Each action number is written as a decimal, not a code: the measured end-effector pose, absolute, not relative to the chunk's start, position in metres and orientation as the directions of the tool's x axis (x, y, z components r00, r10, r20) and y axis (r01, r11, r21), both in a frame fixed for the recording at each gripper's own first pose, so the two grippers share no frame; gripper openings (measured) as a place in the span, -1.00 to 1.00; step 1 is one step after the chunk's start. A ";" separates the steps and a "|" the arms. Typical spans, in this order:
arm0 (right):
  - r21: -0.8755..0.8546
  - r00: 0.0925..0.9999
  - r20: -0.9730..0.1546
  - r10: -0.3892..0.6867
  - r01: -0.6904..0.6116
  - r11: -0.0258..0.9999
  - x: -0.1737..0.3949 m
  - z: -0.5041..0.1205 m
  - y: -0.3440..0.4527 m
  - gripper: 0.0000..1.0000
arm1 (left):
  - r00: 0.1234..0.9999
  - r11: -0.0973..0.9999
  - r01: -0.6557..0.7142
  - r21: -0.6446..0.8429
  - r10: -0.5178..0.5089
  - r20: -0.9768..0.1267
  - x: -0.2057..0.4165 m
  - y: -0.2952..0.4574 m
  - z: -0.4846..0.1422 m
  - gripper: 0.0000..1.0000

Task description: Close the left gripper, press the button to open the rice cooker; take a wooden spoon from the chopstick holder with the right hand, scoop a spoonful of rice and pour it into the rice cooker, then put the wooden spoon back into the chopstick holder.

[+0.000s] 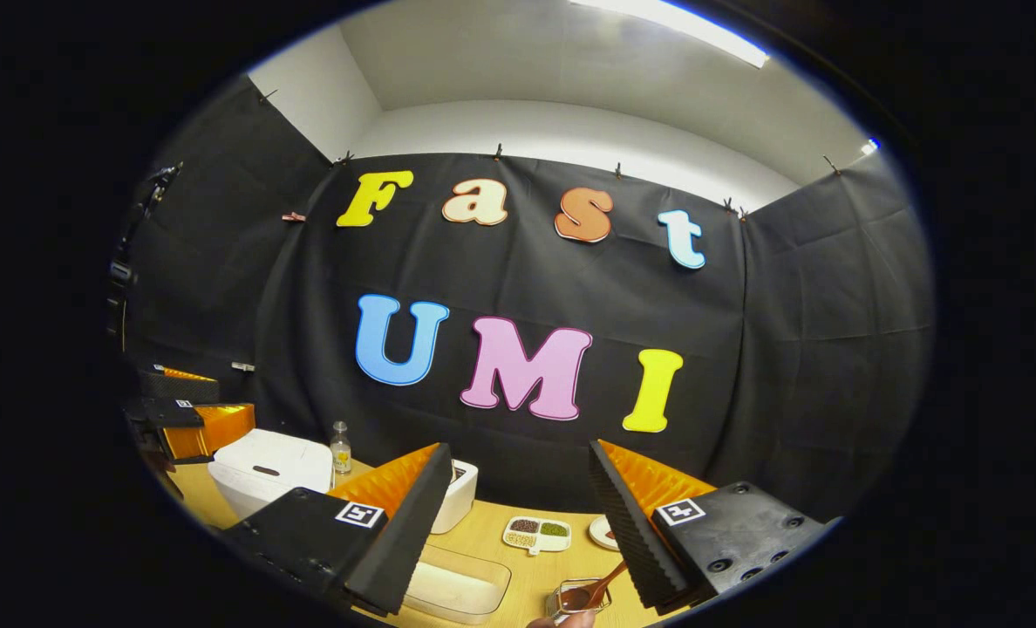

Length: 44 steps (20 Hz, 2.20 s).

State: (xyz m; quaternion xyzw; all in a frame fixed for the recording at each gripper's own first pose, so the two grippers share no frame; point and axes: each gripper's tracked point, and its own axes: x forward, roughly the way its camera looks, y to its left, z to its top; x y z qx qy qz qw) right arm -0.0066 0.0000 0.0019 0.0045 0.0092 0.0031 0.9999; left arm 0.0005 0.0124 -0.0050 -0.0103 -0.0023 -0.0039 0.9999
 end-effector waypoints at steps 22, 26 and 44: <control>-0.002 0.993 -0.076 -0.095 0.095 0.995 -0.018 -0.020 -0.022 0.94 | 0.843 0.978 0.026 -0.207 -0.133 -0.521 0.115 0.103 -0.178 -0.85; -0.007 0.990 -0.090 -0.111 0.111 0.994 -0.020 -0.025 -0.023 0.94 | 0.828 0.979 0.019 -0.201 -0.128 -0.545 0.117 0.105 -0.187 -0.86; -0.026 0.987 -0.078 -0.140 0.138 0.990 -0.028 -0.018 -0.027 0.94 | 0.990 0.994 -0.027 -0.108 0.012 -0.140 0.129 0.136 -0.068 -0.80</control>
